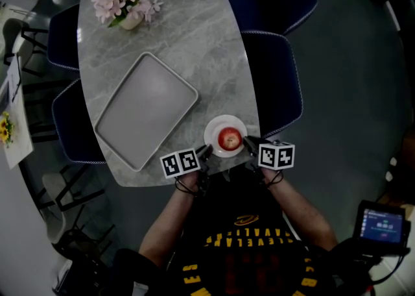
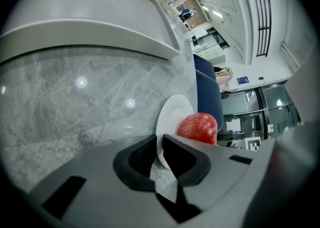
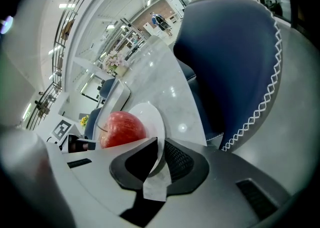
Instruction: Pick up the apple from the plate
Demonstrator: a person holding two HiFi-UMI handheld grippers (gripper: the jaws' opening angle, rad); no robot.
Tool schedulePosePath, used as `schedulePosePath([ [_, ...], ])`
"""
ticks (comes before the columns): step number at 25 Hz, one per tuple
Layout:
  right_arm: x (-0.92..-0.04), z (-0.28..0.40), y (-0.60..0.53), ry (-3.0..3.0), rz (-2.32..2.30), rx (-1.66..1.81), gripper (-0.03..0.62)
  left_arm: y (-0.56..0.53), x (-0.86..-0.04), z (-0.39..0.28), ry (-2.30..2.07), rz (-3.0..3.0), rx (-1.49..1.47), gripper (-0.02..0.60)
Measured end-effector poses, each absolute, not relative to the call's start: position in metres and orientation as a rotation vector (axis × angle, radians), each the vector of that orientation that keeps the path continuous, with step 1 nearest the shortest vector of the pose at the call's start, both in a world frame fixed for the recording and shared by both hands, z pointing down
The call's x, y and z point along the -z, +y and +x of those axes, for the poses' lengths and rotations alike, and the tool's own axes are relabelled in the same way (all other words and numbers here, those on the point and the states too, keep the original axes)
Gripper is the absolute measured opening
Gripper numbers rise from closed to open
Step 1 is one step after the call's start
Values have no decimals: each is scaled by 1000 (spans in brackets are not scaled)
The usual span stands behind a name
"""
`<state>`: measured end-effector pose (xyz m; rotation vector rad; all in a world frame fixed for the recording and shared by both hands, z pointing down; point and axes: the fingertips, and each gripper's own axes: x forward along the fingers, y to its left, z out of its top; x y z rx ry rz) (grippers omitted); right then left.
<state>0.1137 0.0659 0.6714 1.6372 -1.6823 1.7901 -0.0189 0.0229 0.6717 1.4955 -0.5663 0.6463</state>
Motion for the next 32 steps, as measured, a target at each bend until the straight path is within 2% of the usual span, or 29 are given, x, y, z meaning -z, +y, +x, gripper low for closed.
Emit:
schedulePosePath([
  [12, -650, 148, 57, -1686, 1759, -1632, 41, -7, -646, -37, -654, 1598, -612, 37],
  [16, -611, 158, 36, -1825, 1809, -1501, 41, -30, -609, -33, -699, 1737, -557, 37],
  [18, -587, 157, 21, -1935, 1822, -1420, 5, -41, -591, -29, -720, 1821, -534, 37],
  [26, -498, 134, -11, -2229, 1781, -1093, 5, -56, -499, 8, -702, 2098, -411, 35],
  [27, -487, 131, -12, -2249, 1782, -1060, 5, -56, -485, 12, -702, 2135, -394, 31],
  [28, -477, 129, -12, -2270, 1785, -1023, 5, -55, -471, 16, -702, 2171, -378, 0],
  [32, -438, 120, -12, -2360, 1791, -862, 5, -47, -425, 28, -695, 2300, -326, 0],
])
